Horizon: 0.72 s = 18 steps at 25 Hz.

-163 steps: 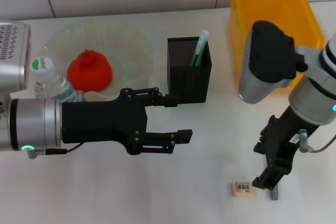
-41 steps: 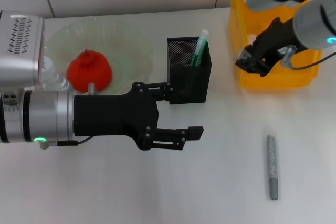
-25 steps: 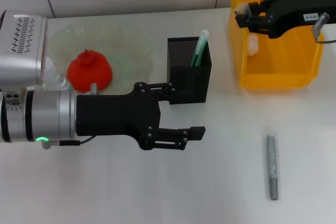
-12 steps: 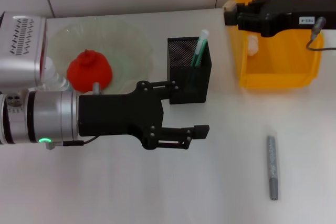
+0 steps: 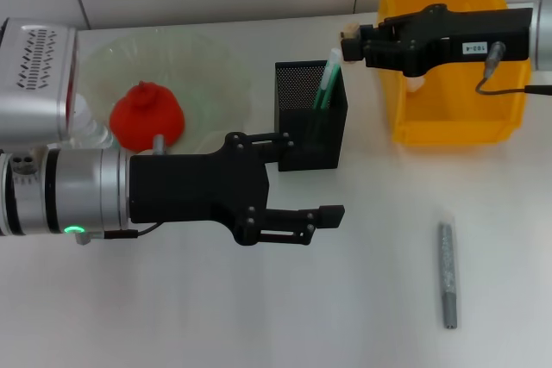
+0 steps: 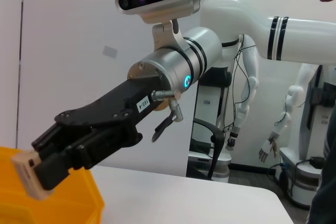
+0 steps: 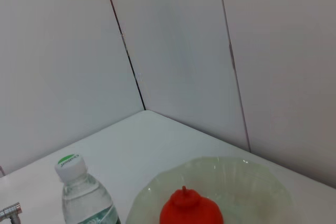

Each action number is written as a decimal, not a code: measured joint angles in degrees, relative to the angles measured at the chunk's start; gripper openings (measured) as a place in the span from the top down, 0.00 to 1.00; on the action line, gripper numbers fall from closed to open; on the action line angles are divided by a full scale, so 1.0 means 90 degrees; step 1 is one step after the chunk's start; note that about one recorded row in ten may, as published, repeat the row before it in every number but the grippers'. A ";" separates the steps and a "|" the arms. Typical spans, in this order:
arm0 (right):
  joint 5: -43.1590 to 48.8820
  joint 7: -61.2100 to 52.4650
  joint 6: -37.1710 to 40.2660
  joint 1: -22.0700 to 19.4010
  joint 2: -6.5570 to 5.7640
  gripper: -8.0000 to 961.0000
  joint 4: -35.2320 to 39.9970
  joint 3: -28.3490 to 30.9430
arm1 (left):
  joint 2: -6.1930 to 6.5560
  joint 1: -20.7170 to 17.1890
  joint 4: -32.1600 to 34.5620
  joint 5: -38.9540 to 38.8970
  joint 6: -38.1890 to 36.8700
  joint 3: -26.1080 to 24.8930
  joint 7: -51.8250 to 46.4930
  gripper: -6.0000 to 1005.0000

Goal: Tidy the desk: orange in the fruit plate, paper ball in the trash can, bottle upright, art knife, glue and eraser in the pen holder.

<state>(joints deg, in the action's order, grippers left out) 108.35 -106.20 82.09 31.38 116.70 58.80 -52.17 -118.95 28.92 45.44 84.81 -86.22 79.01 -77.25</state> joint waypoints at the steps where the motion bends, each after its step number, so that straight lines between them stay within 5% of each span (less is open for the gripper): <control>1: 0.0000 0.0000 0.0000 0.0000 0.0000 0.73 0.0000 0.0000 | 0.0000 0.0000 0.0000 0.0000 0.0000 0.0001 0.0000 0.21; 18: 0.0012 0.0043 -0.0052 0.0058 -0.0057 0.73 -0.0182 0.0006 | 0.0005 0.0000 0.0030 0.0000 -0.0010 0.0077 0.0000 0.21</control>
<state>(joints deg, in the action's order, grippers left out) 108.46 -105.81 81.63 31.91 116.19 57.17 -52.12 -118.91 28.92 45.71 84.81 -86.31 79.70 -77.25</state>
